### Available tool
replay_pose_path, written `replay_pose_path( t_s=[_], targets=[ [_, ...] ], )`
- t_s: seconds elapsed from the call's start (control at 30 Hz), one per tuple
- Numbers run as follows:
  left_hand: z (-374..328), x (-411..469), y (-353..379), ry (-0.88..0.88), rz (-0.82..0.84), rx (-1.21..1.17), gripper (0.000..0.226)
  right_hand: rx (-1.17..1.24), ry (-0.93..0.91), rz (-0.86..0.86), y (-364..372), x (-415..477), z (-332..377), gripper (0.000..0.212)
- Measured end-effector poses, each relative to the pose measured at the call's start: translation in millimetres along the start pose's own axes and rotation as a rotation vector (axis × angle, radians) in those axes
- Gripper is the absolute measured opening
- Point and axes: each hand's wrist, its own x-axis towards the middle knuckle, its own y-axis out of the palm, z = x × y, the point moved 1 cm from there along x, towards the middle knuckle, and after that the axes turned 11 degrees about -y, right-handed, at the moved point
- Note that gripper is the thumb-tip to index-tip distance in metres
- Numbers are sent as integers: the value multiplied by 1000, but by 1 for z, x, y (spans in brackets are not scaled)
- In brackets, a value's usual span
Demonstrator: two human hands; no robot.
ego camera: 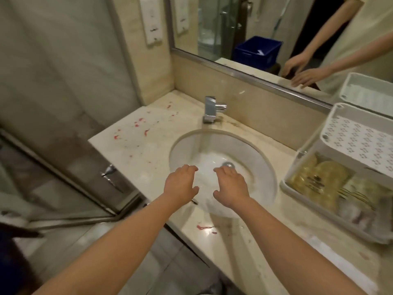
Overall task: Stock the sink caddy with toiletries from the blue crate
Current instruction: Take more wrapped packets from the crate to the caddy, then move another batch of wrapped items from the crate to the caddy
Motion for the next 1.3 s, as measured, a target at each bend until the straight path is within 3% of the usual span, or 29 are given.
replay_pose_path(
  t_s=[0.73, 1.3],
  targets=[
    [263, -192, -43, -415, -136, -55, 59, -8, -404, -4, 59, -4, 295, 63],
    [454, -364, -58, -845, -301, -211, 57, -28, -868, 100, 114, -5, 546, 61]
  ],
)
